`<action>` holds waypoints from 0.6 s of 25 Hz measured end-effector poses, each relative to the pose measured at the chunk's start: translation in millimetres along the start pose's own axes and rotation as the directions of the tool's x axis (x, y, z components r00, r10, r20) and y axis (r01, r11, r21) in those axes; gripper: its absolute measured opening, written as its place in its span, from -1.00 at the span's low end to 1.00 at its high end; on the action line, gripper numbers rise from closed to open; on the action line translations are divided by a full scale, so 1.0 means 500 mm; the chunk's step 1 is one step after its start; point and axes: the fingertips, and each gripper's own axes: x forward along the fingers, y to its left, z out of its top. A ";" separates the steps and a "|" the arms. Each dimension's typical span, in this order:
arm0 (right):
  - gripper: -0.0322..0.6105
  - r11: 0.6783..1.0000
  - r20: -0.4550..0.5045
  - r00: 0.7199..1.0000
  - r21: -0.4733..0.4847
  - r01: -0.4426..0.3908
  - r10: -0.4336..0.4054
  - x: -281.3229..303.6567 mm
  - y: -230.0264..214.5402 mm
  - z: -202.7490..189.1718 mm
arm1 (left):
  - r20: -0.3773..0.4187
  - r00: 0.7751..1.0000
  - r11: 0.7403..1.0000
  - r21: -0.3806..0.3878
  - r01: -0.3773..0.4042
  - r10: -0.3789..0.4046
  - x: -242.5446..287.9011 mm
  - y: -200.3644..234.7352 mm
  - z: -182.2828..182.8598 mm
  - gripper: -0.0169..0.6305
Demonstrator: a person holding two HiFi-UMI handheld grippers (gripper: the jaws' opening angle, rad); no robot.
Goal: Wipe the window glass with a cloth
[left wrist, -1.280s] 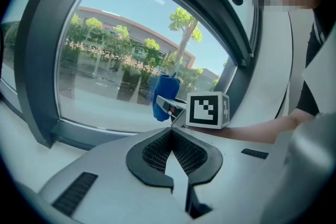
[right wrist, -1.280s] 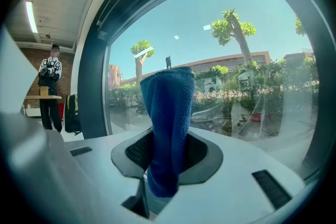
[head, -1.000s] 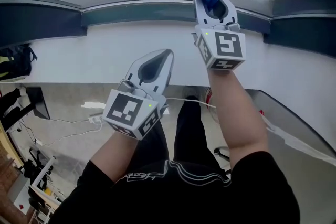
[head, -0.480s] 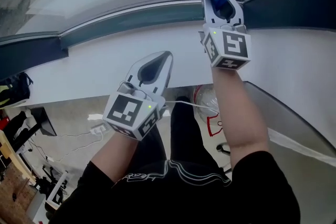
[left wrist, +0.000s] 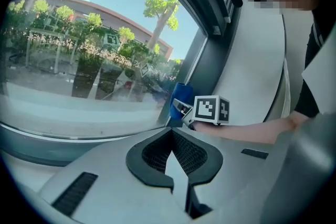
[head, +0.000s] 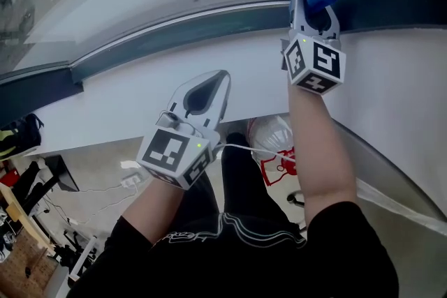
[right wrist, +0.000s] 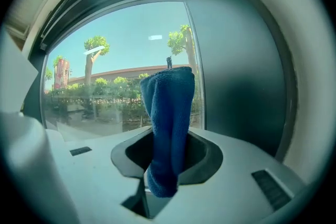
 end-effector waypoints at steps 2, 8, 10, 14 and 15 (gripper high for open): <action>-0.61 1.000 0.000 1.000 0.020 0.000 0.000 0.001 -0.012 0.000 | 0.002 1.000 1.000 0.004 -0.009 0.009 0.003 -0.007 0.008 -0.94; -0.61 0.998 0.005 1.000 0.065 -0.017 0.017 -0.061 0.021 0.043 | 0.012 1.000 0.999 0.048 0.016 -0.016 -0.043 -0.032 0.031 -0.94; -0.61 0.995 0.016 0.998 0.078 -0.054 0.053 -0.099 0.057 0.086 | 0.034 0.999 0.997 0.075 0.016 -0.018 -0.081 -0.040 0.071 -0.94; -0.61 0.980 0.031 0.983 0.081 -0.184 0.182 -0.215 0.157 0.191 | 0.096 0.994 0.990 0.134 0.033 -0.046 -0.189 -0.067 0.169 -0.94; -0.61 0.971 0.023 0.974 0.075 -0.228 0.227 -0.255 0.190 0.215 | 0.107 0.993 0.989 0.141 0.038 -0.053 -0.226 -0.076 0.186 -0.94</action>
